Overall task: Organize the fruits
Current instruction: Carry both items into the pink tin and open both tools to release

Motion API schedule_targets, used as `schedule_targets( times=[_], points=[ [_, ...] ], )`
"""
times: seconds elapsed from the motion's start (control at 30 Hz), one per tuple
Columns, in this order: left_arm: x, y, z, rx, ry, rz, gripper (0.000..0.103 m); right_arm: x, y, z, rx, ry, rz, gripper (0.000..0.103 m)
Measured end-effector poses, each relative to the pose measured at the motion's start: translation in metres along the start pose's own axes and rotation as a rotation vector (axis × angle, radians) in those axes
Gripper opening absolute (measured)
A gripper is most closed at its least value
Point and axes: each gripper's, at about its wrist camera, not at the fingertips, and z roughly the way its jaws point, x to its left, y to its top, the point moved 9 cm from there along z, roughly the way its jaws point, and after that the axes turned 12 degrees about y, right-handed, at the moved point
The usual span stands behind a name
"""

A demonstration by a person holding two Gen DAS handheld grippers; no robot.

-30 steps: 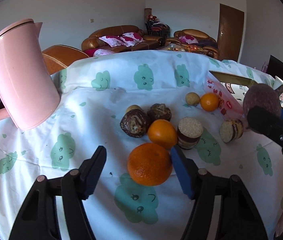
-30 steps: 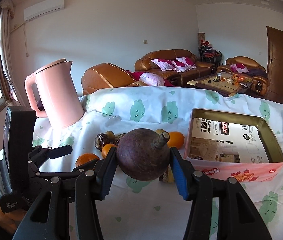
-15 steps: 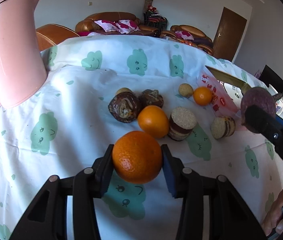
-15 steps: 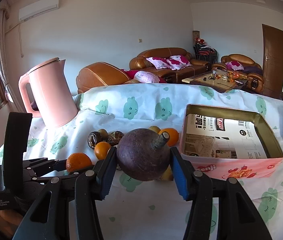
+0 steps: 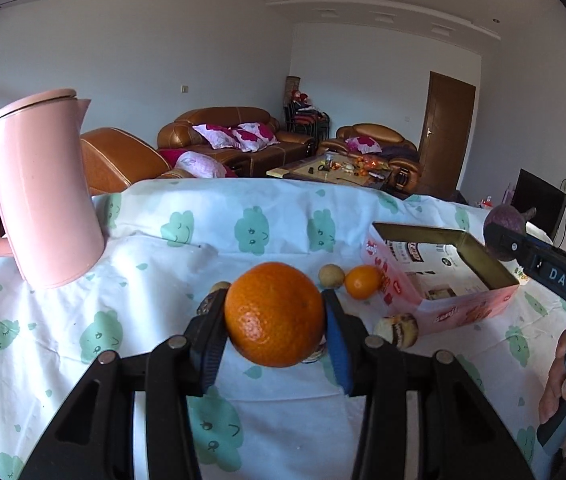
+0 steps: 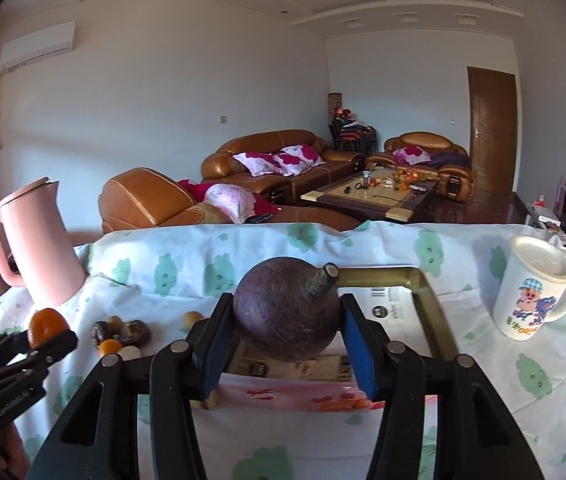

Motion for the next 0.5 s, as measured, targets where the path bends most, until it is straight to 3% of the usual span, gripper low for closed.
schedule_targets(
  times=[0.23, 0.5],
  points=[
    [-0.075, 0.024, 0.006, -0.033, -0.078, 0.083, 0.046, -0.061, -0.007, 0.013, 0.068, -0.064, 0.061, 0.054],
    [-0.155, 0.035, 0.029, -0.015, -0.153, 0.166, 0.046, -0.091, -0.013, 0.027, 0.125, -0.077, 0.078, 0.054]
  ],
)
